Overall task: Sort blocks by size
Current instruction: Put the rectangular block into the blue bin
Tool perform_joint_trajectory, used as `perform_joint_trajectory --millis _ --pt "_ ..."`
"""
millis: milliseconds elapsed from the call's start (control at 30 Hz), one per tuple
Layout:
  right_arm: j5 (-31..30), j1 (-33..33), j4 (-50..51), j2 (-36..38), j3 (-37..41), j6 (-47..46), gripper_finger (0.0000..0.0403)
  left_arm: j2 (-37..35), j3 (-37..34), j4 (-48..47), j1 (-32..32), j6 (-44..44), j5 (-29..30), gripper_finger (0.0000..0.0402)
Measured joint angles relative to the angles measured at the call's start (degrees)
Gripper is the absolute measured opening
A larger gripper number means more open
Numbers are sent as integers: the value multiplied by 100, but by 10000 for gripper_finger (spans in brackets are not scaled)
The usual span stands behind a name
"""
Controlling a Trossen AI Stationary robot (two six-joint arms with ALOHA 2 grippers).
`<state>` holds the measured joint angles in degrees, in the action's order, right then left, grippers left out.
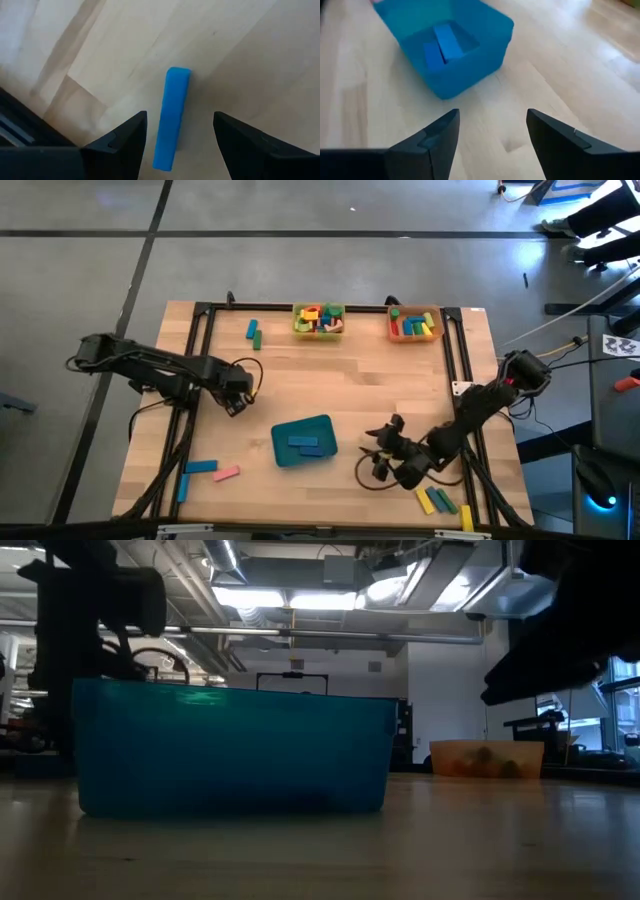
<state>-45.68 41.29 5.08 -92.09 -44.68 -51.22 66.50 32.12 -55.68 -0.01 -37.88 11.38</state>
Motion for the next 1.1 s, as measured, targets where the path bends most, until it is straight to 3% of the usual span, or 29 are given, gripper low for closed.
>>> perform_joint_trajectory --millis 167,333,667,933,1100 --pt "-352 128 -1297 -89 641 -104 234 410 -210 371 2 134 -246 211" --pt "-585 106 -1667 -394 823 -92 234 565 -415 719 2 329 -485 199" --pt "-675 106 -1860 -632 815 -101 234 499 -293 757 -192 578 -450 42" --pt "-734 106 -1857 -632 815 -101 234 -67 268 1118 -916 635 -126 42" --pt "-902 106 -1867 -632 815 -106 234 -482 431 2162 -1409 593 -24 49"
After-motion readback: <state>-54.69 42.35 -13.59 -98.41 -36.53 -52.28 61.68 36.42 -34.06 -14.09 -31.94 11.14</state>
